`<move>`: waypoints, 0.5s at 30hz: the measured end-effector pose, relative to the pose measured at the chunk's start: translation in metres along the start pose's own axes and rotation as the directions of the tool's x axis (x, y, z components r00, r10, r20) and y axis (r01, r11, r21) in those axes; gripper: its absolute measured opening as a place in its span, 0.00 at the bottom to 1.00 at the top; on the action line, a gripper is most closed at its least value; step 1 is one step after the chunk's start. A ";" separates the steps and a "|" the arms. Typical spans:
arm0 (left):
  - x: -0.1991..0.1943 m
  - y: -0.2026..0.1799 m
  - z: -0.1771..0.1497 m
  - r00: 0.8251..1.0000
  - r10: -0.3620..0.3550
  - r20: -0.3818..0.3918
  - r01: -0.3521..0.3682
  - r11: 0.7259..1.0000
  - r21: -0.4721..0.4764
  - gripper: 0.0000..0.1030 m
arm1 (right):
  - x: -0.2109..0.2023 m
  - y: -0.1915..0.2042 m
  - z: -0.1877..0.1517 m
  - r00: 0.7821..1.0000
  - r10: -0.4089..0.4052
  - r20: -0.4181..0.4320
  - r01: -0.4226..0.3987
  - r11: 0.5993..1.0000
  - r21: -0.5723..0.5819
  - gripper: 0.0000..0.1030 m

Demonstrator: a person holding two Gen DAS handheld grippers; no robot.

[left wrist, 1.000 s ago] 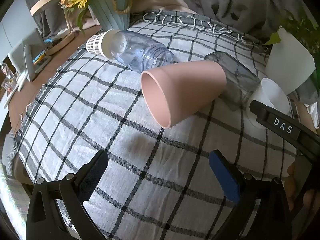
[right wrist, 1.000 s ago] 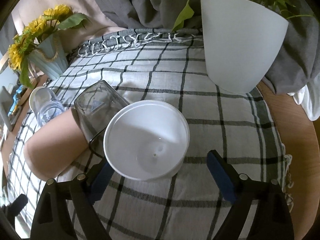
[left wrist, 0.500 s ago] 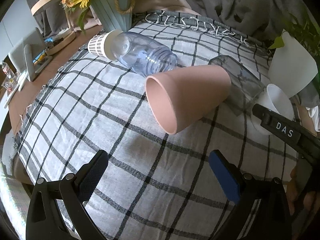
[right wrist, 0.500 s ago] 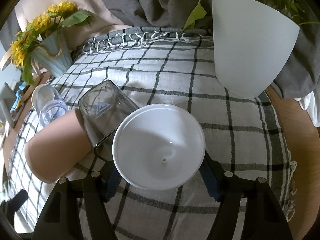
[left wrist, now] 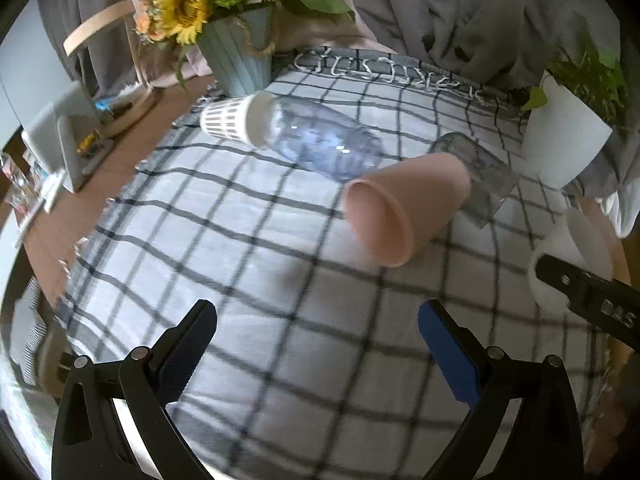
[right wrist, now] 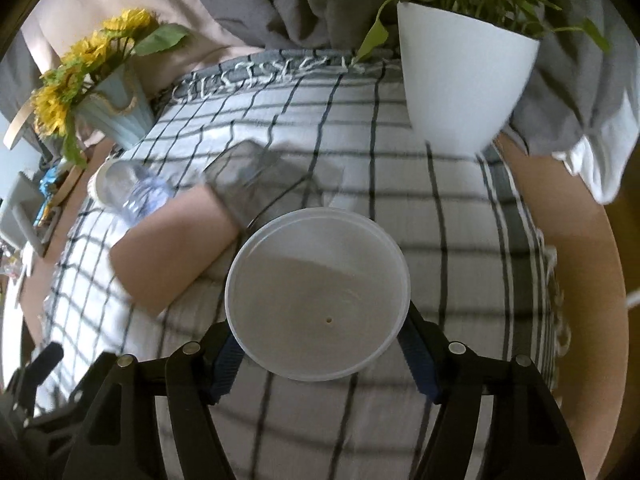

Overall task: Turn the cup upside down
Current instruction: 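Lift the white cup with the right gripper and rotate it over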

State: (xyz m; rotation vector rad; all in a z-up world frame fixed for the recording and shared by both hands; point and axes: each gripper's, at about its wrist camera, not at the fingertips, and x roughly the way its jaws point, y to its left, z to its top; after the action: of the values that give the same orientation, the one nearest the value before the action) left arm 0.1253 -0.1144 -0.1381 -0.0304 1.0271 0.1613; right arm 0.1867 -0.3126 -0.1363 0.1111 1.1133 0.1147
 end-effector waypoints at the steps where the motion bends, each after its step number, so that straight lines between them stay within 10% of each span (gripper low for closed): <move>1: -0.002 0.010 -0.001 1.000 0.000 -0.004 0.000 1.000 0.006 1.00 | -0.003 0.003 -0.005 1.000 0.001 -0.011 -0.001 1.000 0.002 0.67; 15: -0.005 0.126 -0.012 1.000 -0.009 -0.022 0.009 0.999 0.037 1.00 | 0.001 0.106 -0.076 0.942 0.130 -0.311 -0.101 0.989 0.109 0.67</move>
State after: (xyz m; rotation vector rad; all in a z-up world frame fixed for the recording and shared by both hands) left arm 0.0934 0.0081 -0.1337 -0.0034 1.0519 0.1341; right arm 0.1148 -0.2052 -0.1545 0.2470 1.4350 0.1915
